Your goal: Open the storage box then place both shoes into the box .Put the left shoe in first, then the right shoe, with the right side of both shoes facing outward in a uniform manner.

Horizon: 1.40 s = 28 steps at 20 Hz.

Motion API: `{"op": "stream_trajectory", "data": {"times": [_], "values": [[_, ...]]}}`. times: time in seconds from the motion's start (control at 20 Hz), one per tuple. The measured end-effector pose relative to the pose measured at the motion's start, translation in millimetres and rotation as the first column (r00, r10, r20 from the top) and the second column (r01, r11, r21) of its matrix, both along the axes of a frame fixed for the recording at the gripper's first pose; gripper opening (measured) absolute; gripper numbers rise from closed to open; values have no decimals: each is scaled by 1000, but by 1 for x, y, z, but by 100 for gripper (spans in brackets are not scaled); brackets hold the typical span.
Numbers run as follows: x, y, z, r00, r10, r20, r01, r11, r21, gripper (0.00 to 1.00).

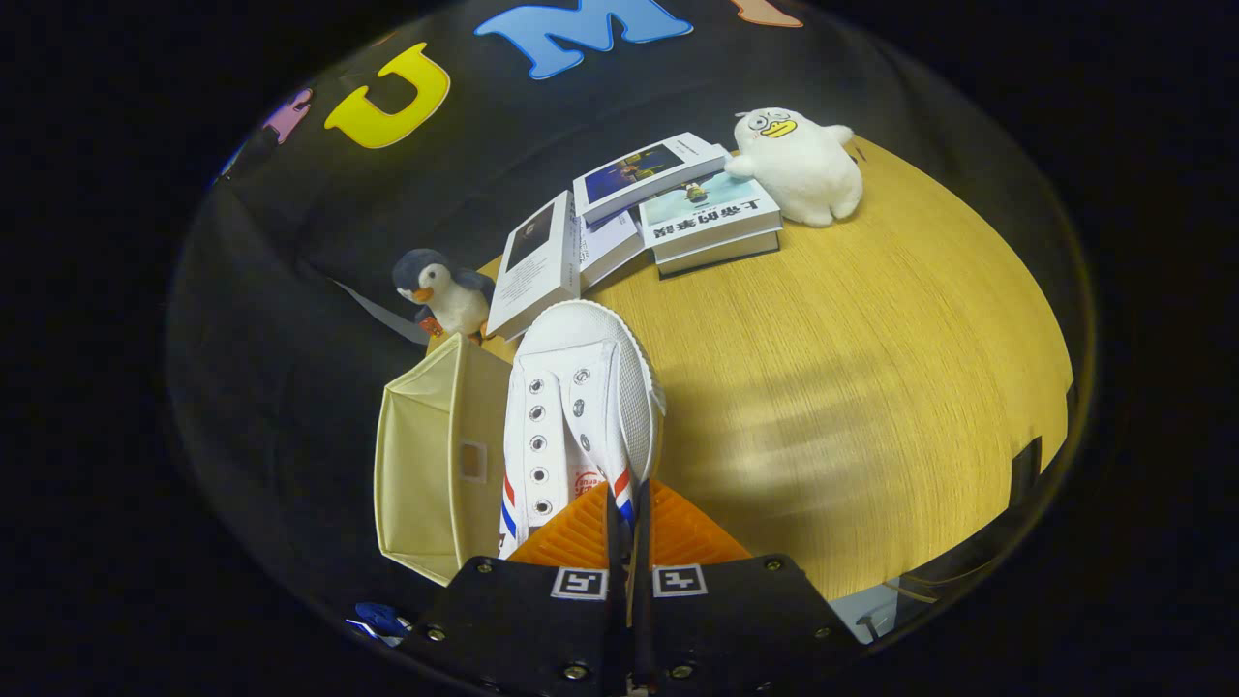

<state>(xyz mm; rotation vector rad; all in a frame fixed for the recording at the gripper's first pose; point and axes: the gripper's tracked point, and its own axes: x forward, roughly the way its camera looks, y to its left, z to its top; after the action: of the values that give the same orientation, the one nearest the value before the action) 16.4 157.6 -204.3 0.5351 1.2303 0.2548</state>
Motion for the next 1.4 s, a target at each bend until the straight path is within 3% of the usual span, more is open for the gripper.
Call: {"op": "stream_trajectory", "data": {"times": [0.8, 1.4], "values": [[23, 113, 47, 997, 68, 46, -71, 996, 52, 3], [11, 165, 10, 990, 143, 8, -143, 989, -25, 3]]}}
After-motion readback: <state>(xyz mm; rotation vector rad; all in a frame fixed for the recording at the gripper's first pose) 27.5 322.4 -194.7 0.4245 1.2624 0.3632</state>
